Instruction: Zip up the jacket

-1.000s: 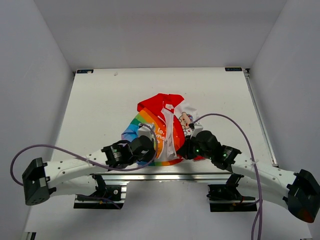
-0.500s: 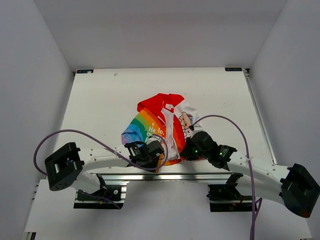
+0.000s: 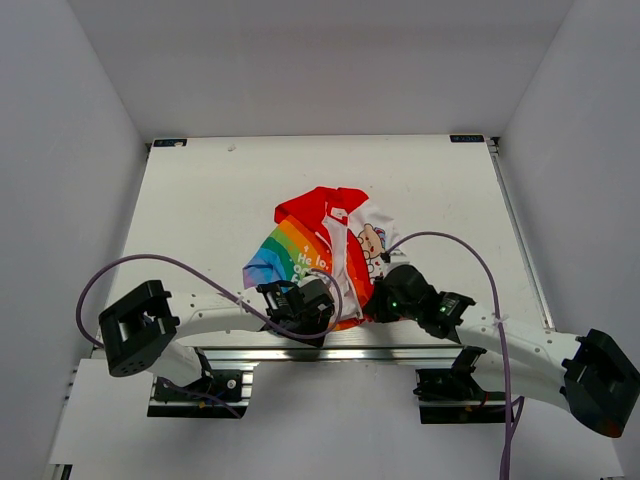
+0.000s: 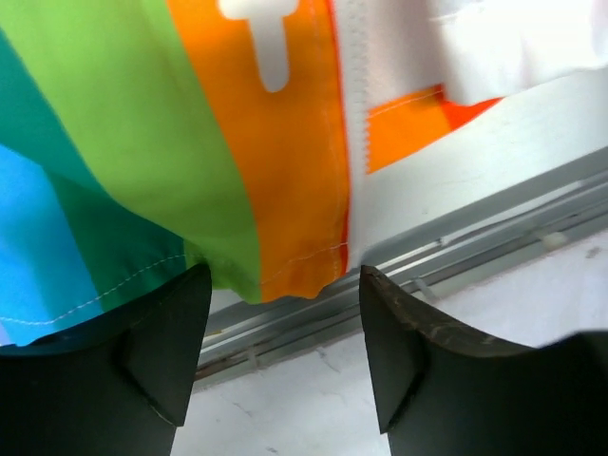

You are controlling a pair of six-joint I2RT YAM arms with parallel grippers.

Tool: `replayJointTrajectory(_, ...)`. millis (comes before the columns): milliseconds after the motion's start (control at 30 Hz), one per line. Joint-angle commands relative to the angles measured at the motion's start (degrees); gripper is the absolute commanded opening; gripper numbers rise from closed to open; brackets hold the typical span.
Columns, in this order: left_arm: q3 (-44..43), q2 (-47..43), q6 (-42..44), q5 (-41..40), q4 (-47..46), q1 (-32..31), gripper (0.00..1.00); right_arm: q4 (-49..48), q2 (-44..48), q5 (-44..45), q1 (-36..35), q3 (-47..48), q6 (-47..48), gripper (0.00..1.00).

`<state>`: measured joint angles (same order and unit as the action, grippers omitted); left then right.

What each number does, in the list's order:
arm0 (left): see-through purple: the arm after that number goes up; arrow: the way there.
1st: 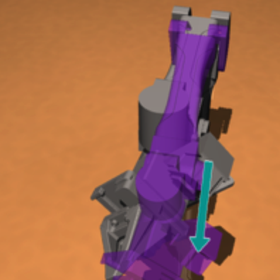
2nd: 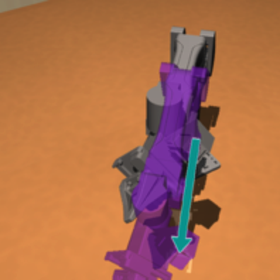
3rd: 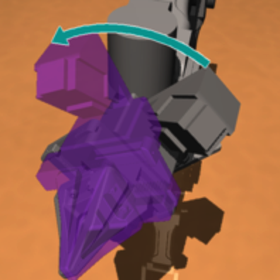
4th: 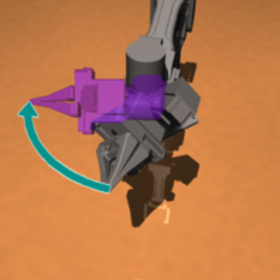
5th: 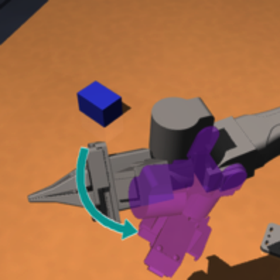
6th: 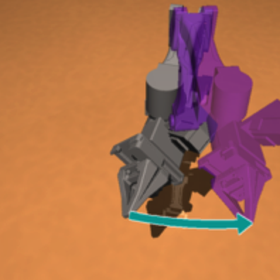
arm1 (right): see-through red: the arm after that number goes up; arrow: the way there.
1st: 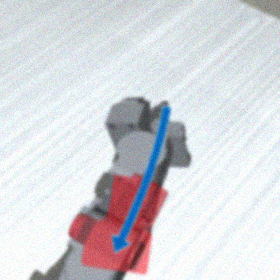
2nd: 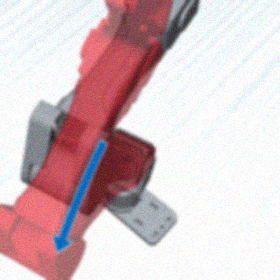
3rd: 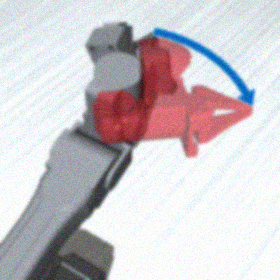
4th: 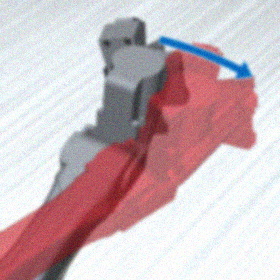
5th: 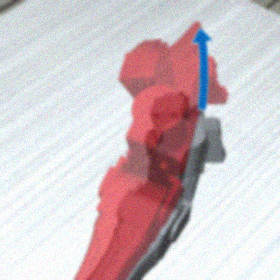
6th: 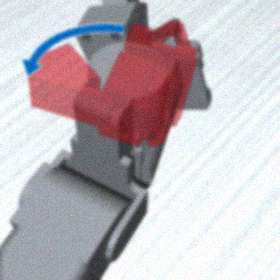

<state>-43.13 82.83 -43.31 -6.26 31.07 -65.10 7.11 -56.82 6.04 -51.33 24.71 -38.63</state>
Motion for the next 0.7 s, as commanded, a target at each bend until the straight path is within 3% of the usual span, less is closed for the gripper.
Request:
replayJointTrajectory(0,-0.29,-0.39,-0.81,2.66,-2.76,-0.2,0.74,-0.61,1.09,0.82,0.35,-0.98,-0.39,0.0)
replayJointTrajectory(200,-0.55,2.6,-3.88,-2.08,0.3,-0.29,0.55,-0.17,2.06,1.42,0.35,-1.86,-0.92,0.0)
replayJointTrajectory(333,-2.04,7.07,-4.85,-5.78,3.29,-0.2,0.56,0.53,2.41,2.31,0.36,-1.95,-1.18,0.0)
replayJointTrajectory(667,-3.27,9.46,-5.82,-4.81,5.13,-0.29,0.64,0.88,2.32,3.18,0.35,-2.91,-1.62,0.0)
